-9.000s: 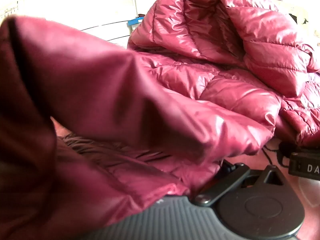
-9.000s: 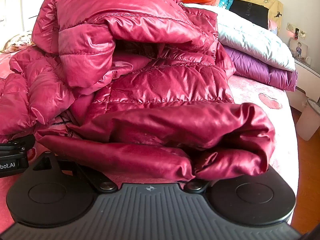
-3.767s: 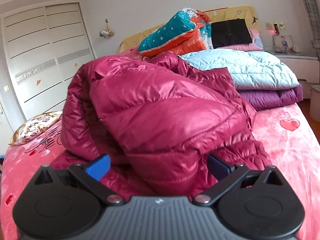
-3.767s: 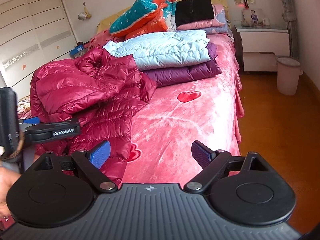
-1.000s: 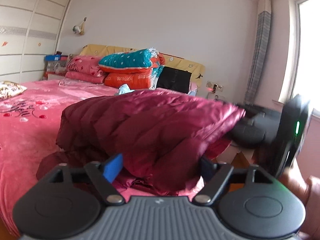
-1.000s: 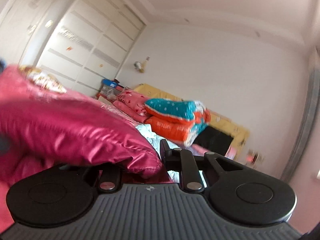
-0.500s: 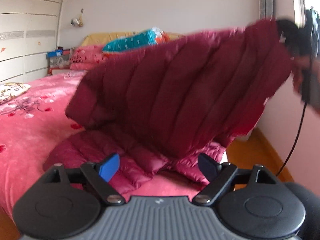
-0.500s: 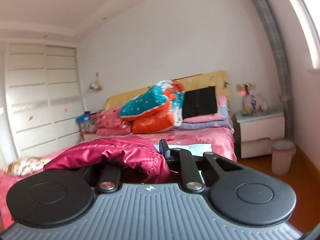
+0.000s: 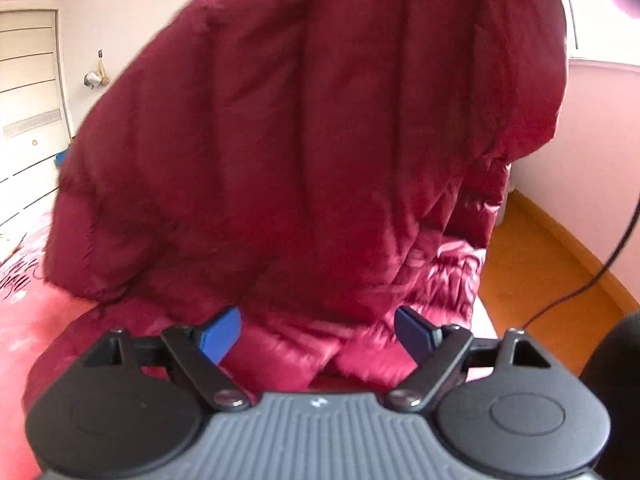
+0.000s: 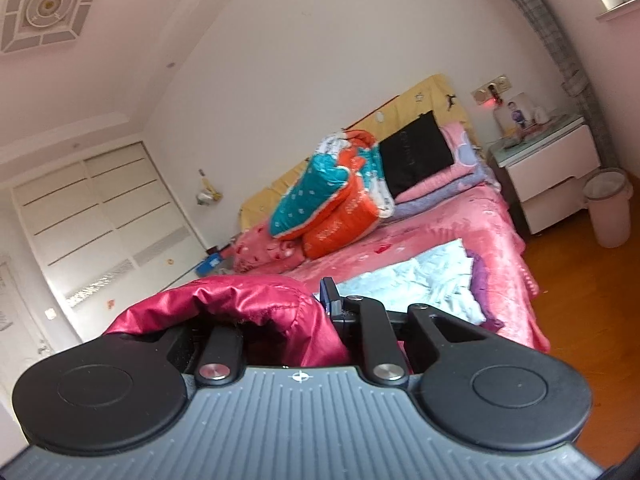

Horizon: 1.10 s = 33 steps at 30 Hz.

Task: Fold large clothes
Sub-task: 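Lift the jacket high with both grippers and shake it out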

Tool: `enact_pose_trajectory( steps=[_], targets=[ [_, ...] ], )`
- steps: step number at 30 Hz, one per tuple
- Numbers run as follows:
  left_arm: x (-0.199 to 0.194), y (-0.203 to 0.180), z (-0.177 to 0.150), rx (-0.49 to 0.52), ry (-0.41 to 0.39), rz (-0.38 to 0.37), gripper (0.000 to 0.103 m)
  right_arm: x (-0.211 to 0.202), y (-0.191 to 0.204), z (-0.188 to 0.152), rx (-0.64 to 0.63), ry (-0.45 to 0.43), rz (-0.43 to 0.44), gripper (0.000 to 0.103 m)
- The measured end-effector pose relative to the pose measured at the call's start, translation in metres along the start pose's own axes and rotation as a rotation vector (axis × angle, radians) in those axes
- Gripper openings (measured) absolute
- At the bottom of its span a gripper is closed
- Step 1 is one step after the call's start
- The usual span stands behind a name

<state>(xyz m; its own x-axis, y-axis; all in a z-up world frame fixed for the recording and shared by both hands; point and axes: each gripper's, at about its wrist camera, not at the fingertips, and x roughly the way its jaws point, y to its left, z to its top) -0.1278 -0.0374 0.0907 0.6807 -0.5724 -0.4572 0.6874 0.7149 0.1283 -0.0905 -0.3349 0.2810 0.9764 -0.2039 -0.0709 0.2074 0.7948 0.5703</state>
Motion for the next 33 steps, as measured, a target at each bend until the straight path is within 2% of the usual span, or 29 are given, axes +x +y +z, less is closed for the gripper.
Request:
enact_pose_trajectory(
  steps=[6, 10, 13, 14, 15, 17, 19, 20, 27, 33],
  targets=[
    [0.026, -0.033, -0.002, 0.095, -0.016, 0.064, 0.084, 0.000, 0.015, -0.009, -0.005, 0.019, 0.057, 0.021],
    [0.044, -0.044, -0.005, 0.124, -0.013, 0.171, 0.084, 0.005, 0.020, -0.010, 0.006, 0.035, 0.089, 0.021],
    [0.053, -0.033, 0.000, 0.087, -0.028, 0.246, 0.083, 0.001, 0.025, -0.014, -0.003, 0.043, 0.106, 0.021],
    [0.052, -0.026, 0.003, 0.065, -0.038, 0.263, 0.080, 0.001, 0.026, -0.015, -0.009, 0.044, 0.108, 0.021],
    [0.051, -0.020, 0.006, 0.048, -0.047, 0.276, 0.073, 0.000, 0.026, -0.016, -0.019, 0.043, 0.108, 0.021],
    [0.045, -0.006, 0.012, 0.017, -0.062, 0.278, 0.055, -0.003, 0.027, -0.018, -0.035, 0.043, 0.103, 0.021],
    [0.033, 0.012, 0.016, -0.025, -0.076, 0.276, 0.022, -0.005, 0.024, -0.018, -0.039, 0.040, 0.100, 0.021],
    [0.026, 0.021, 0.020, -0.052, -0.087, 0.278, 0.017, -0.007, 0.024, -0.018, -0.046, 0.034, 0.095, 0.021],
    [-0.039, 0.078, 0.043, -0.178, -0.240, 0.354, 0.010, -0.027, 0.027, -0.015, -0.080, -0.007, 0.084, 0.021],
    [-0.108, 0.115, 0.069, -0.238, -0.394, 0.410, 0.008, -0.056, 0.049, -0.002, -0.185, -0.099, 0.091, 0.021]
  ],
)
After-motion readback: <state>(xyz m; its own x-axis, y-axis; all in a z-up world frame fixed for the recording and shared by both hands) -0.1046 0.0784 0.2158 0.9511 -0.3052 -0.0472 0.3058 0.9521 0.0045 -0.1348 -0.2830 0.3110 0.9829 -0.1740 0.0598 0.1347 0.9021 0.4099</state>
